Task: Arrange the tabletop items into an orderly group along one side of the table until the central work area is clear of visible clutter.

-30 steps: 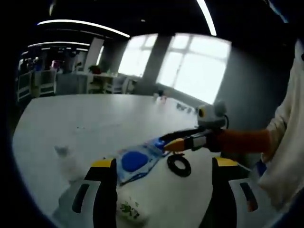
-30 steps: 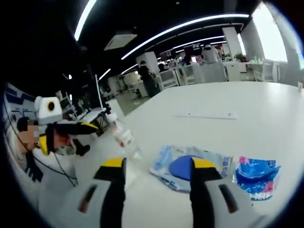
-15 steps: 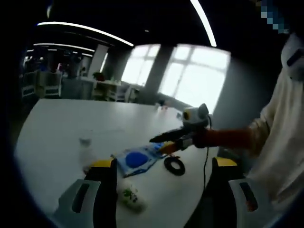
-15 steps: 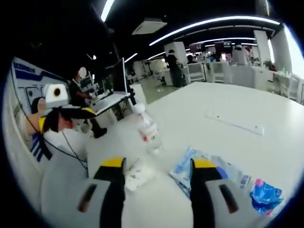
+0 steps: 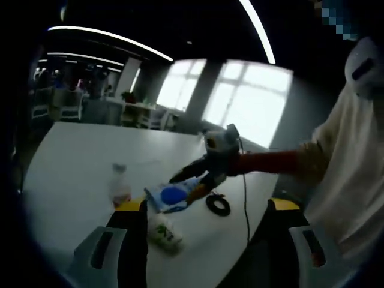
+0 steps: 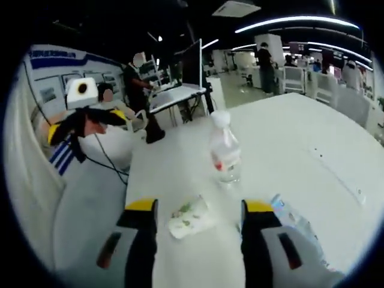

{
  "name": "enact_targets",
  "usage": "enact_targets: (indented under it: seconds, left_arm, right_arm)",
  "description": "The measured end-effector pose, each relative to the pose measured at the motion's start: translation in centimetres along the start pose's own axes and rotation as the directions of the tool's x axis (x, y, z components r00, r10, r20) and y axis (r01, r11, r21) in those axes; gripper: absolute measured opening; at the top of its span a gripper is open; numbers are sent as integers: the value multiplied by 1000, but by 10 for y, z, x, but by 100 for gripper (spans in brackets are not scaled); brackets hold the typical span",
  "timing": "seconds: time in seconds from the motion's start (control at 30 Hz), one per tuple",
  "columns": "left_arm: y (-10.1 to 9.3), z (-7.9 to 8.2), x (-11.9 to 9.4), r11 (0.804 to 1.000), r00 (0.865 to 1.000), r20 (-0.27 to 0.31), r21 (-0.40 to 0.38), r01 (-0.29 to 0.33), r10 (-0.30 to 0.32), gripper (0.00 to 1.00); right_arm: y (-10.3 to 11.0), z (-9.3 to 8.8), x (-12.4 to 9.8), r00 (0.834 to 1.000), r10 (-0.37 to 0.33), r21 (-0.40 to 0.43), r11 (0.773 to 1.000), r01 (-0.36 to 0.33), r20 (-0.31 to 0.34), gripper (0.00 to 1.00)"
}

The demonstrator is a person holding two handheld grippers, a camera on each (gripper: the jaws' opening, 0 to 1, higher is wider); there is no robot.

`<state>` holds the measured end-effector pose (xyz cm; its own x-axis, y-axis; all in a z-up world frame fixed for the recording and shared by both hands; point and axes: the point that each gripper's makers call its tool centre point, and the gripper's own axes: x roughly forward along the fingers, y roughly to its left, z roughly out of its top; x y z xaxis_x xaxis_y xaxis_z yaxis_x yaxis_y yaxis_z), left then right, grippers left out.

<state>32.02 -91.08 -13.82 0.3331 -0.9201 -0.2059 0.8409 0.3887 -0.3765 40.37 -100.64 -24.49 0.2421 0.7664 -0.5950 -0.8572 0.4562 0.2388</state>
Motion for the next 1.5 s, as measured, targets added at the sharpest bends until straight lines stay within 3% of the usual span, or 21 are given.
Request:
enact_targets:
  seconds: [0.27, 0.5, 0.7, 0.87, 0.9, 1.1, 1.23, 1.37, 1.5]
  left_arm:
    - [7, -13, -11, 1000, 999, -25, -7, -28, 28, 79]
    - [20, -32, -17, 998, 997, -45, -27, -61, 59, 78]
    - [28, -40, -20, 995, 996, -43, -50, -84, 82, 77]
    - [32, -44, -22, 993, 995, -39, -66, -98, 95, 75]
    - [32, -45, -22, 993, 994, -37, -69, -101, 98, 75]
    - [37, -47, -26, 989, 993, -20, -87, -119, 118, 73]
    - [40, -48, -28, 987, 992, -15, -94, -129, 129, 72]
    - [42, -48, -28, 986, 991, -11, -99, -135, 135, 71]
    - [45, -48, -28, 985, 990, -6, -101, -139, 139, 70]
  right_arm:
    - [4, -8, 30, 982, 132, -52, 989, -141, -137, 51]
    - [0, -20, 50, 940, 215, -75, 967, -242, -264, 50]
    - [-1, -35, 60, 877, 310, -37, 937, -347, -367, 46]
    - [0, -39, 65, 832, 370, -20, 910, -415, -414, 42]
    - [1, -41, 66, 814, 393, -5, 900, -437, -428, 39]
    - [-1, -44, 70, 763, 447, 38, 872, -488, -467, 32]
    - [-5, -47, 73, 741, 475, 78, 861, -502, -476, 30]
    - [4, -53, 71, 709, 508, 119, 844, -522, -489, 22]
    - [12, -51, 69, 700, 539, 146, 829, -540, -468, 16]
